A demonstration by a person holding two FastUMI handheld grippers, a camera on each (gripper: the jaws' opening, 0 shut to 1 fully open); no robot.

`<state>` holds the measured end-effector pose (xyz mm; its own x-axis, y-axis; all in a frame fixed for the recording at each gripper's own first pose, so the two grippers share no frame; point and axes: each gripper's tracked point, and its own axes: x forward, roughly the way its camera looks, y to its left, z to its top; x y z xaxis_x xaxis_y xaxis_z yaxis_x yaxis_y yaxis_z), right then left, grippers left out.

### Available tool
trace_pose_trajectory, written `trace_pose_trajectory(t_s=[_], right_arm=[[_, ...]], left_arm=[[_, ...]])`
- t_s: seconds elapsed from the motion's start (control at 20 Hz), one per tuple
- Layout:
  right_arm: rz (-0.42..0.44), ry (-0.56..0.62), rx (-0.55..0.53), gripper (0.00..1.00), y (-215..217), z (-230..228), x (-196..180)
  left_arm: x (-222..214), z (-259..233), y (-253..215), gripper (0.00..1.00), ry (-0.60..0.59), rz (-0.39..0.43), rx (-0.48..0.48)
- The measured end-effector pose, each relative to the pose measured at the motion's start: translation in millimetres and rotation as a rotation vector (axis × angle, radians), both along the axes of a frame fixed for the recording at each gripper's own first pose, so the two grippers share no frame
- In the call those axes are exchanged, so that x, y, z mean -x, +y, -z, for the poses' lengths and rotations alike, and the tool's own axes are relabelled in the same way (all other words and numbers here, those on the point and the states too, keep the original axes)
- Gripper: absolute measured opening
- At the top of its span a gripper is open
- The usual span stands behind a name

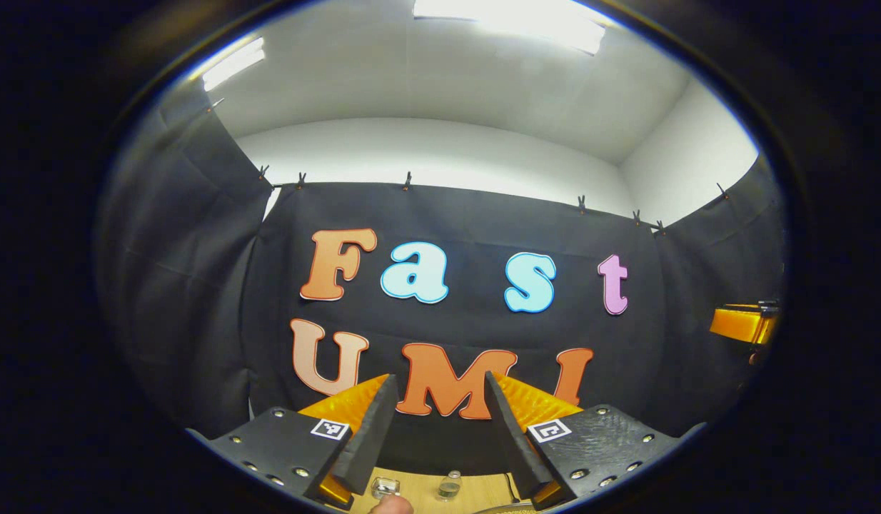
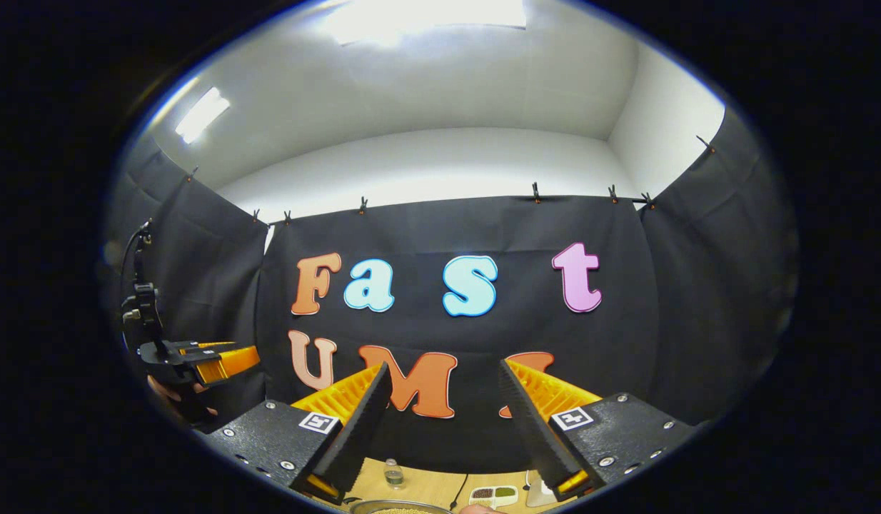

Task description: First push the handle of the pot to place it horizontally, then grasp the pot with both hands and set it on the induction cooktop.

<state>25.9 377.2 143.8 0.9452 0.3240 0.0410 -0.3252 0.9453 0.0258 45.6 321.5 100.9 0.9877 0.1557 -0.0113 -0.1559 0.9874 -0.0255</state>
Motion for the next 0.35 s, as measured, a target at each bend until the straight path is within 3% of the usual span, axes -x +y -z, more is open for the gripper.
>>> trace_pose_trajectory(t_s=[0.05,0.1,0.15,0.25,0.35], right_arm=[[0.000,0.001,0.002,0.97,1,3,0],[-0.002,0.001,0.004,0.93,3,4,1],[0.001,0.004,0.004,0.97,2,5,0],[0.002,0.009,0.006,0.93,2,8,-1],[0.015,0.001,0.019,0.97,1,10,-4]], left_arm=[[3,-1,2,0.75,-0.010,-0.003,0.003],[5,-6,5,0.76,-0.026,-0.007,0.000],[7,-10,10,0.74,-0.038,-0.014,-0.006],[12,-13,10,0.74,-0.053,-0.017,-0.016],[12,-16,11,0.74,-0.067,-0.014,-0.024]])
